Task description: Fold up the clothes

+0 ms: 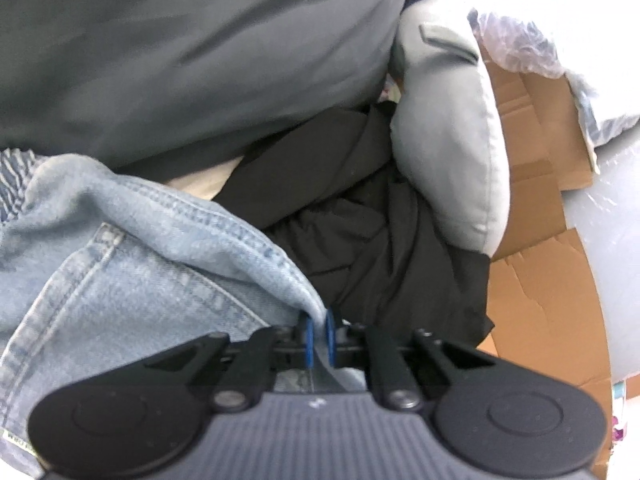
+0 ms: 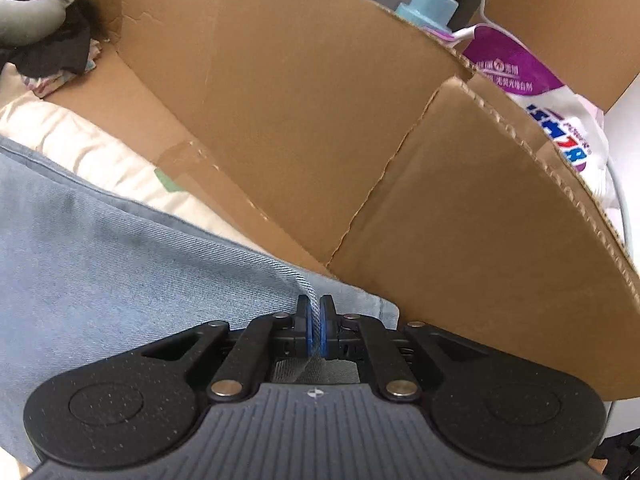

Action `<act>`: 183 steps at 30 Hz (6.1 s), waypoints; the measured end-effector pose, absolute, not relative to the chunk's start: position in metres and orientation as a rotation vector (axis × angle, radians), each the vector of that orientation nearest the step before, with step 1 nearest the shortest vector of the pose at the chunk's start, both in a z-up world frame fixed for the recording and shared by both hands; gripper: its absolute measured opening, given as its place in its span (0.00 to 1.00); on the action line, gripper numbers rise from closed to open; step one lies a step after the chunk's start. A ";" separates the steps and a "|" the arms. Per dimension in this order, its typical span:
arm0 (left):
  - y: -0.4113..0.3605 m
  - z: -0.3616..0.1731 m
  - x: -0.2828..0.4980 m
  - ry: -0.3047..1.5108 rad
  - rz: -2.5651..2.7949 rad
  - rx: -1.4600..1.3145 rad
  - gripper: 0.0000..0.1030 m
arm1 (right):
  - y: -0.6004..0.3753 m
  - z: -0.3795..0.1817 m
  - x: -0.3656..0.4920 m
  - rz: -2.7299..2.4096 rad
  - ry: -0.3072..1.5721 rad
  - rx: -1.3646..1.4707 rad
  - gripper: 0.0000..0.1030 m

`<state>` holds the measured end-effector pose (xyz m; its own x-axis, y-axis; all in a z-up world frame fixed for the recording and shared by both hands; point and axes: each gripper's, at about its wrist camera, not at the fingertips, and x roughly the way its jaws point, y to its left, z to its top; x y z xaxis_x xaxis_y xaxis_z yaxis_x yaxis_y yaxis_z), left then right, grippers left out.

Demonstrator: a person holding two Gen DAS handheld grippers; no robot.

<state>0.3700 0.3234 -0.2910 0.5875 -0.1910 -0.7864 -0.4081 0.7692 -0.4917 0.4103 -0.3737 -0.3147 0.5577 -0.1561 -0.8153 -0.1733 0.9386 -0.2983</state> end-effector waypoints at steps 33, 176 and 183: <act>0.293 -0.305 0.410 1.006 0.227 -0.495 0.26 | -0.352 -0.352 0.460 -0.072 1.071 -0.381 0.25; -0.365 -0.347 0.413 1.133 -0.657 -0.065 0.23 | -0.484 -0.366 0.246 -0.283 0.838 0.398 0.23; -0.302 -0.318 0.400 1.146 -0.651 0.003 0.26 | -0.477 -0.361 0.249 -0.317 0.830 0.321 0.14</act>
<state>0.3998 -0.3015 -0.3180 0.2495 -0.4771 -0.8427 0.4796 0.8169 -0.3205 0.2488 -0.4774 -0.3614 0.6339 -0.1482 -0.7591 0.3953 0.9057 0.1533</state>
